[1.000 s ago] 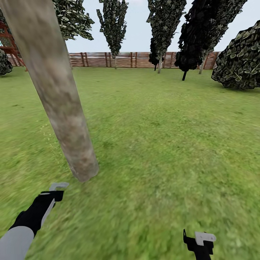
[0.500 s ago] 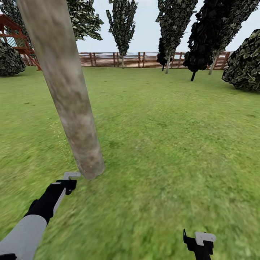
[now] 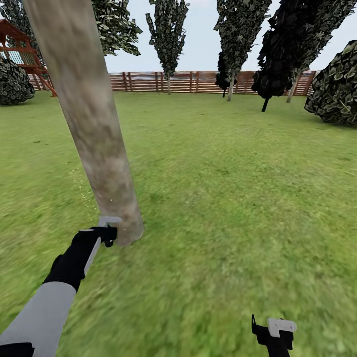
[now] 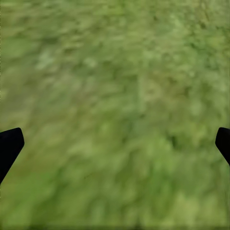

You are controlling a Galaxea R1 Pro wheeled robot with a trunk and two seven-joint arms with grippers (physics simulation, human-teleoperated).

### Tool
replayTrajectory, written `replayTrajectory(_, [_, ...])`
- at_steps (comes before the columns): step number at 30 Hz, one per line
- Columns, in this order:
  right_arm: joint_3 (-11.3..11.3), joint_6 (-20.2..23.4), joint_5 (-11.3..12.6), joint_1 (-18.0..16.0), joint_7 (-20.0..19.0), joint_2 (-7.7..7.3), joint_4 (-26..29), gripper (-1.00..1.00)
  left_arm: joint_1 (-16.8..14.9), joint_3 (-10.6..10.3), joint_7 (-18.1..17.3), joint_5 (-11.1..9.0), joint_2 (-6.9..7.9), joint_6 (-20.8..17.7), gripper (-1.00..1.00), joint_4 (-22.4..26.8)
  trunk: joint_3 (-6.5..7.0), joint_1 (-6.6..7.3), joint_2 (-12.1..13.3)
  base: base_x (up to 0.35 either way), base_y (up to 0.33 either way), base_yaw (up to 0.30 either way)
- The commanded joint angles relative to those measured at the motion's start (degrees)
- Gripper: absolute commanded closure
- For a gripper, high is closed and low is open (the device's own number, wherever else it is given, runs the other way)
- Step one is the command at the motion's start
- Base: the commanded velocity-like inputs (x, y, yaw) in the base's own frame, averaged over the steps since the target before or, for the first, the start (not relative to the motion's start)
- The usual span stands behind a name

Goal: In the garden, pick up the pesticide atomizer on the floor and spray pesticide onto both trees until each tree trunk is fully covered.

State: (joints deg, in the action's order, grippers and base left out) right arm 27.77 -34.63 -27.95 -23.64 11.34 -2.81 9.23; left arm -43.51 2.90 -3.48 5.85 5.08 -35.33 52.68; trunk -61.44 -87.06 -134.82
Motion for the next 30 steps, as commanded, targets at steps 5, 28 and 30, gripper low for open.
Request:
replayTrajectory(5, [0.00, 0.00, -0.01, 0.00, 0.00, 0.00, 0.00, -1.00, -0.53, 1.94, -0.93, -0.18, 4.69, -1.14, 1.00, 1.18, 0.00, 0.00, 0.00, 0.000, 0.000, 0.000])
replayTrajectory(28, [0.00, 0.00, -0.08, 0.00, 0.00, 0.00, 0.00, -1.00, -0.75, -0.84, -3.73, -0.22, 5.28, -16.56, 1.00, 19.13, 0.00, 0.00, 0.00, 0.000, 0.000, 0.000])
replayTrajectory(30, [0.00, 0.00, -0.05, 0.00, 0.00, 0.00, 0.00, -1.00, -0.89, -0.94, -3.73, -0.22, 5.58, -17.18, 1.00, 20.00, 0.00, 0.00, 0.00, 0.000, 0.000, 0.000])
